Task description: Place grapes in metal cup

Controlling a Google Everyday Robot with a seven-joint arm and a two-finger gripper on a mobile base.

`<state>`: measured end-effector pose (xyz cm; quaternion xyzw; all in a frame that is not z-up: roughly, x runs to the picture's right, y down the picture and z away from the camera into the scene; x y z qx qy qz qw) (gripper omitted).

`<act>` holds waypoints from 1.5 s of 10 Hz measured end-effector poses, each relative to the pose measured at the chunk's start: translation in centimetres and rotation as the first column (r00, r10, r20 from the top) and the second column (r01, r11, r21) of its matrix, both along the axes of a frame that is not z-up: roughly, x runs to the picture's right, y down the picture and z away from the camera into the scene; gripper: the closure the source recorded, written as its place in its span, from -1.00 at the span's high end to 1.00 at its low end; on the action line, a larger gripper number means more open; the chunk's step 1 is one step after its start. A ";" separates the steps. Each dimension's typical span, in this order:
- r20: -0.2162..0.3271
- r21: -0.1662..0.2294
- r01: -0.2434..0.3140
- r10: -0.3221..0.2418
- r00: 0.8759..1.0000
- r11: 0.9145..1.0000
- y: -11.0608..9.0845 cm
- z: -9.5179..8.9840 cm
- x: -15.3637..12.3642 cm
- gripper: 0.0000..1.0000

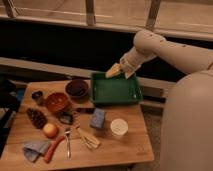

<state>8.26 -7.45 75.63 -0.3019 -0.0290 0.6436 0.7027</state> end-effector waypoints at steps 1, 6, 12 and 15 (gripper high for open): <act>-0.002 0.000 -0.002 0.002 1.000 1.000 0.0 0.0 0.2 0.49; 0.035 -0.019 0.036 -0.035 0.999 0.999 1.3 0.8 -1.7 0.49; 0.240 0.055 0.213 -0.220 0.946 0.976 2.1 -0.3 -17.2 0.49; 0.346 0.118 0.278 -0.301 0.889 0.953 2.4 -2.1 -24.1 0.49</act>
